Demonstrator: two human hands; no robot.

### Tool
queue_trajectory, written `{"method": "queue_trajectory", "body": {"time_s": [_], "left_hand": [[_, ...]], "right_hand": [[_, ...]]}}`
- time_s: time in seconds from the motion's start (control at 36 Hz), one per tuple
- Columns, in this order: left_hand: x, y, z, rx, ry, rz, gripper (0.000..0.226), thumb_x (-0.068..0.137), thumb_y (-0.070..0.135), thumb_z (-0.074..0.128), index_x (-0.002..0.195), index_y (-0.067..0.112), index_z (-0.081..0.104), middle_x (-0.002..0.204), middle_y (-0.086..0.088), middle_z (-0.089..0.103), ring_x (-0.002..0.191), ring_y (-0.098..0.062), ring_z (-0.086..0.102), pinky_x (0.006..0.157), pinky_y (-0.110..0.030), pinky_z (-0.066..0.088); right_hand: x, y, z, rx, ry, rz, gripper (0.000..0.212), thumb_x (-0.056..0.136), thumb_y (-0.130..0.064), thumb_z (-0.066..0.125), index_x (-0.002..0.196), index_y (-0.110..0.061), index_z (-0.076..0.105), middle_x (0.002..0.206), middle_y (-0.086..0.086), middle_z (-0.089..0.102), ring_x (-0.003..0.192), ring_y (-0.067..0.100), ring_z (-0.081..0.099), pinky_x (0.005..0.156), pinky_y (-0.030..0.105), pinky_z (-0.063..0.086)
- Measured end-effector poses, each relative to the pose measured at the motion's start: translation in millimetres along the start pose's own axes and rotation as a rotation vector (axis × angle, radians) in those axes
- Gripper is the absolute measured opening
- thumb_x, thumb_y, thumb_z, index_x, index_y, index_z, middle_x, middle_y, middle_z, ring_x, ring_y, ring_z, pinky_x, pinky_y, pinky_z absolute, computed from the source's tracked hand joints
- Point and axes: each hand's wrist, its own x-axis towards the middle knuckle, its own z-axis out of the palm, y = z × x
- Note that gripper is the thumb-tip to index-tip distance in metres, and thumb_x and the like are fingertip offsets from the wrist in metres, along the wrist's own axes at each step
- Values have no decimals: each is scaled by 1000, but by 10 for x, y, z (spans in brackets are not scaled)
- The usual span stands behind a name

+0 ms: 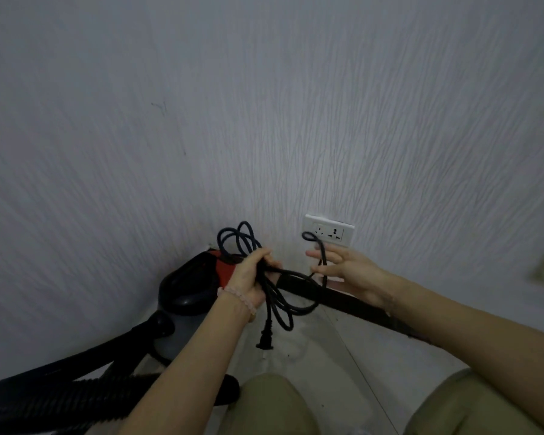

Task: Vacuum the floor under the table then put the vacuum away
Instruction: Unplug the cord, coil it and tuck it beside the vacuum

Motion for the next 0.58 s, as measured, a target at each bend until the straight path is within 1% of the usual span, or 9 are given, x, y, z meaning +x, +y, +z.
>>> {"method": "queue_trajectory", "body": {"time_s": [0.11, 0.19, 0.25, 0.31, 0.36, 0.42, 0.47, 0.53, 0.58], "left_hand": [[115, -207, -97, 85, -2, -46, 20, 93, 13, 58, 74, 6, 58, 77, -9, 60, 74, -19, 62, 73, -35, 60], [140, -327, -62, 176, -68, -127, 33, 94, 32, 55, 95, 1, 63, 89, -14, 65, 74, -24, 66, 63, -34, 56], [149, -387, -37, 161, -76, -146, 36, 94, 37, 53, 105, 5, 64, 98, -10, 66, 88, -22, 64, 69, -35, 53], [172, -430, -39, 122, -56, -118, 25, 94, 32, 55, 90, 10, 67, 88, -5, 67, 88, -17, 62, 75, -32, 51], [197, -482, -44, 160, -44, -96, 25, 92, 27, 59, 70, 13, 59, 69, -1, 60, 75, -16, 60, 68, -31, 51], [222, -539, -44, 244, -7, -96, 30, 91, 22, 60, 62, 15, 53, 54, 2, 56, 70, -15, 61, 60, -29, 52], [271, -582, -38, 283, 10, -73, 27, 90, 17, 60, 64, 14, 53, 48, 3, 54, 66, -12, 62, 59, -26, 53], [310, -594, 0, 261, -3, -32, 16, 90, 14, 59, 74, 12, 57, 50, 4, 55, 58, -9, 61, 55, -23, 54], [354, -616, 55, 240, -16, -20, 5, 90, 14, 58, 88, 11, 62, 64, 2, 61, 69, -11, 63, 55, -25, 55]], "right_hand": [[-89, 44, 60, -565, -115, -171, 47, 90, 9, 49, 127, -20, 54, 104, -2, 67, 78, -3, 64, 72, 11, 51], [-121, 113, 180, -779, -232, -270, 52, 94, 9, 39, 131, -26, 48, 88, -13, 62, 69, -12, 59, 68, 8, 48], [-123, 130, 182, -868, -270, -298, 52, 96, 4, 37, 127, -36, 44, 85, -12, 60, 67, -7, 58, 70, 12, 49], [-133, 123, 140, -861, -307, -279, 52, 97, 3, 36, 120, -42, 45, 87, -12, 59, 65, -5, 57, 72, 15, 51], [-155, 132, 84, -796, -372, -220, 52, 96, 6, 37, 124, -37, 45, 94, -22, 54, 68, -11, 59, 70, 12, 49], [-161, 180, 42, -723, -390, -138, 53, 92, 6, 41, 119, -38, 54, 108, -18, 56, 82, -12, 60, 73, 10, 48], [-126, 254, 21, -591, -320, -80, 46, 89, -2, 45, 110, -40, 61, 121, -11, 59, 96, -2, 62, 81, 14, 50], [-55, 303, 27, -404, -239, -18, 30, 86, -16, 51, 106, -35, 63, 120, -8, 62, 101, 7, 65, 91, 28, 52], [43, 329, 27, -336, -161, 0, 24, 86, -28, 61, 110, -27, 59, 116, -3, 64, 103, 11, 65, 94, 34, 51]]}}
